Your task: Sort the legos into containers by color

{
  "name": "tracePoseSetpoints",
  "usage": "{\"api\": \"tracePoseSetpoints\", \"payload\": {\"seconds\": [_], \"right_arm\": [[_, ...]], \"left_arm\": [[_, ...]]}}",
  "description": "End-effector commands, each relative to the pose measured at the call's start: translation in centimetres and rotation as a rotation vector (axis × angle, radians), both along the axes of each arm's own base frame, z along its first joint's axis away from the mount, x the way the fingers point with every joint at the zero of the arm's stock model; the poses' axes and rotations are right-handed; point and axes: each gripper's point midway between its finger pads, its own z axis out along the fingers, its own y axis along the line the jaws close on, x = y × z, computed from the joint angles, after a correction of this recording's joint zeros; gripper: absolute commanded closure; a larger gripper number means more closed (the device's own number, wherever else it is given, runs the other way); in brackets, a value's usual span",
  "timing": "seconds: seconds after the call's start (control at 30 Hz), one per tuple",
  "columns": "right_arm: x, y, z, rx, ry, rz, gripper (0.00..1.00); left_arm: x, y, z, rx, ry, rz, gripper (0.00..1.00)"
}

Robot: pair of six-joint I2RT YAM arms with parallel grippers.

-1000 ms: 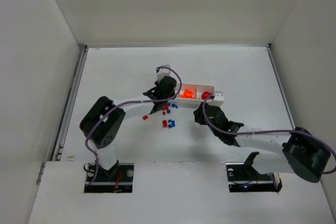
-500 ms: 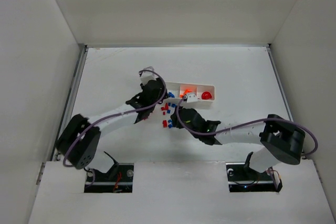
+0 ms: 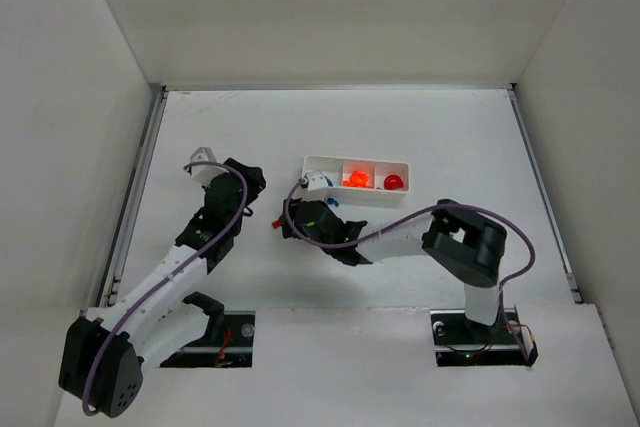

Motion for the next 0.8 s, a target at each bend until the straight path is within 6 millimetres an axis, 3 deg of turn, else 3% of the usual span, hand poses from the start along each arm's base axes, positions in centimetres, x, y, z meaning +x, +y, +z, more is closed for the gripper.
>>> {"api": "tracePoseSetpoints", "payload": {"seconds": [0.0,0.23,0.6,0.77], "right_arm": [[1.3,2.6,1.5,0.046,-0.032,0.002,0.36],[3.8,4.1,-1.2,-0.022,-0.008,-0.041,0.39],[5.8,3.0,-2.6,-0.098,-0.025,-0.154,0.45],[6.0,3.1,-2.1,-0.087,-0.032,-0.160,0.75]], "left_arm": [[-0.9,0.7,-1.3,-0.029,0.034,0.041,0.56],[-2.1,1.6,-2.7,0.007,0.051,0.047,0.56],[-3.2,1.3,-2.1,0.031,0.028,0.007,0.56],[-4.0,2.2,-3.8,0.076,0.065,0.022,0.56]]}}
